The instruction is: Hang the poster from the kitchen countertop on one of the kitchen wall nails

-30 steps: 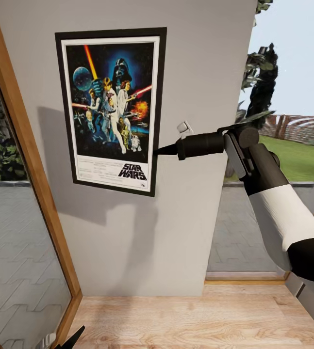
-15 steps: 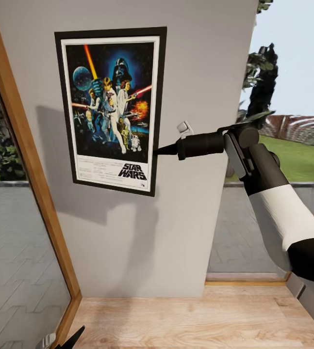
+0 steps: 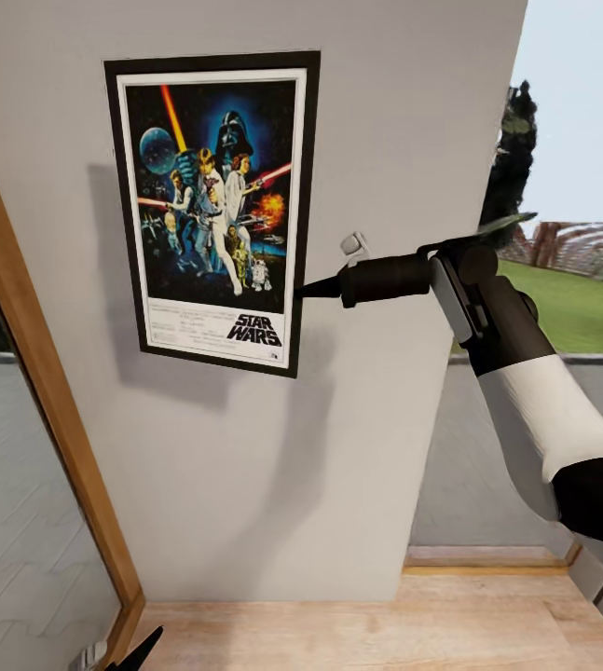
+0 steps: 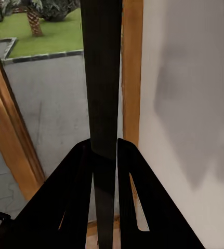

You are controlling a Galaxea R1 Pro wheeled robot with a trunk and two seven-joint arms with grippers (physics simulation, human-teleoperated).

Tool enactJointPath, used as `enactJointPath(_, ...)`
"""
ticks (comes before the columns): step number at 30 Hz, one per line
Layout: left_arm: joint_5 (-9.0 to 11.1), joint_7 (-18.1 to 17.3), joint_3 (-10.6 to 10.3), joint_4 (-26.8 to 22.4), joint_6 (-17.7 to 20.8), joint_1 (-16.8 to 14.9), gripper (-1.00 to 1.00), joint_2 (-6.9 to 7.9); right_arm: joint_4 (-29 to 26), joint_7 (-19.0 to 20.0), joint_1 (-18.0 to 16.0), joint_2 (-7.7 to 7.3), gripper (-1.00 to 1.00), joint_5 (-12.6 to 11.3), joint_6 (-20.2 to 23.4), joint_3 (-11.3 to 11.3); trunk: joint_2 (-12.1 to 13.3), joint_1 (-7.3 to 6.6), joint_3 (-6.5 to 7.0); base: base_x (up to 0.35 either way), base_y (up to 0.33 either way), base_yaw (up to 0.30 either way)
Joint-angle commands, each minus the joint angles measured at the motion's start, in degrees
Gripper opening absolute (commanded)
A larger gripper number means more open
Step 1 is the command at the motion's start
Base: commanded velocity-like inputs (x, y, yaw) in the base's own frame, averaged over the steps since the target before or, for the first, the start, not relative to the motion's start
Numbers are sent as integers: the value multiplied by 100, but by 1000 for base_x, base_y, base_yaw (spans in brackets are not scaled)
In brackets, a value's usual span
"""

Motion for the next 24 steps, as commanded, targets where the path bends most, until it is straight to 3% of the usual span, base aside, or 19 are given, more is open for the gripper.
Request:
enactJointPath(1,34,-5,-48,2,-48,-1,100,1,1,6,-4,-5,-100,-33,40,10,-3,6,-2,337,0,0)
enactJointPath(7,34,-5,-48,2,-48,-1,100,0,-2,6,-4,-5,-100,-33,40,10,-3,6,-2,163,0,0)
enactJointPath(24,34,-5,-48,2,-48,-1,100,9,-33,6,-4,-5,-100,-33,41,10,-3,6,-2,17,0,0)
